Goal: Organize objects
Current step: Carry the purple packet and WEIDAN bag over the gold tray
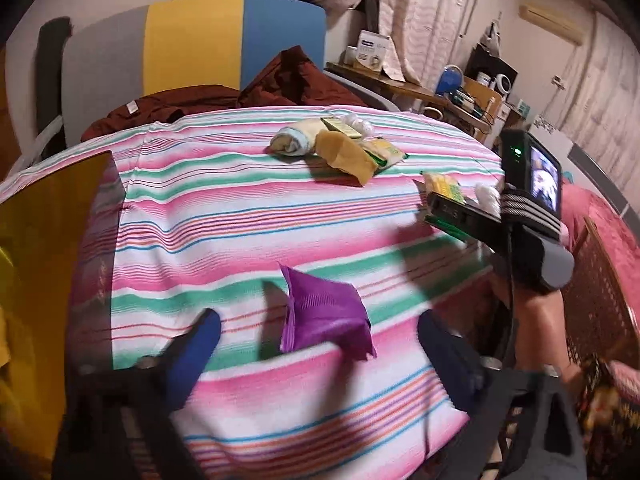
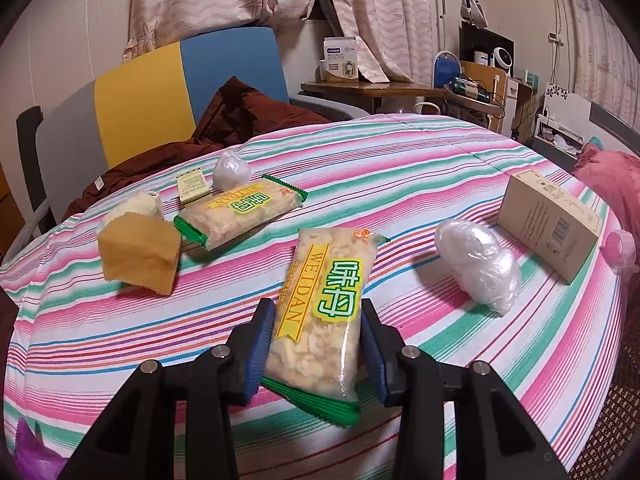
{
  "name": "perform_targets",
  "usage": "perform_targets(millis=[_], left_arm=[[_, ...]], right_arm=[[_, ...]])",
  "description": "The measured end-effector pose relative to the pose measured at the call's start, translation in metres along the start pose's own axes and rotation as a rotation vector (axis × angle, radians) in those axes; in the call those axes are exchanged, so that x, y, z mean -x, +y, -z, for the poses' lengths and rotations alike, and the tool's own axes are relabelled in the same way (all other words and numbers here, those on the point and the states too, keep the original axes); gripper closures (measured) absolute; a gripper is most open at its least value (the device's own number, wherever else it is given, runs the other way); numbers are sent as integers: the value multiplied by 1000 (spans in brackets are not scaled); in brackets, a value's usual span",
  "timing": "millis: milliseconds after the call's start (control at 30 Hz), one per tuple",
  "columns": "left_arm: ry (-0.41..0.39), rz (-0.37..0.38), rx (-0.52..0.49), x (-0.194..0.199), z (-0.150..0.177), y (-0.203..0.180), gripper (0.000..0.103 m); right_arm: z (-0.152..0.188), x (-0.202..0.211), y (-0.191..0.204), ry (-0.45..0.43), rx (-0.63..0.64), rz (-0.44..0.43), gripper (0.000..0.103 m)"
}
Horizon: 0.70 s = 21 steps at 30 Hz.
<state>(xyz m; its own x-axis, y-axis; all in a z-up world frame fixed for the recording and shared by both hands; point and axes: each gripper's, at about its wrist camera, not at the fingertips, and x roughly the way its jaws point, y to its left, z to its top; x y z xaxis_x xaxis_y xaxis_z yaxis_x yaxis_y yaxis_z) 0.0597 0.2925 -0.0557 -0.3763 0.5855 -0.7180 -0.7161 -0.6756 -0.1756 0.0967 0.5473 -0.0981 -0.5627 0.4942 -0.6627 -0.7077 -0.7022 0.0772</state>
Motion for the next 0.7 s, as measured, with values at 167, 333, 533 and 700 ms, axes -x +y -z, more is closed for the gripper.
perform_targets(millis=[167, 333, 533, 700], left_arm=[[65, -60, -79, -31, -3, -8, 5], [68, -82, -190, -44, 0, -18, 43], [72, -14, -126, -30, -2, -12, 50], [36, 36, -38, -1, -3, -3, 50]], right_arm=[[0, -1, 0, 3, -3, -4, 61], [0, -1, -1, 2, -4, -7, 61], [0, -1, -1, 3, -4, -7, 61], [0, -1, 0, 3, -2, -4, 61]])
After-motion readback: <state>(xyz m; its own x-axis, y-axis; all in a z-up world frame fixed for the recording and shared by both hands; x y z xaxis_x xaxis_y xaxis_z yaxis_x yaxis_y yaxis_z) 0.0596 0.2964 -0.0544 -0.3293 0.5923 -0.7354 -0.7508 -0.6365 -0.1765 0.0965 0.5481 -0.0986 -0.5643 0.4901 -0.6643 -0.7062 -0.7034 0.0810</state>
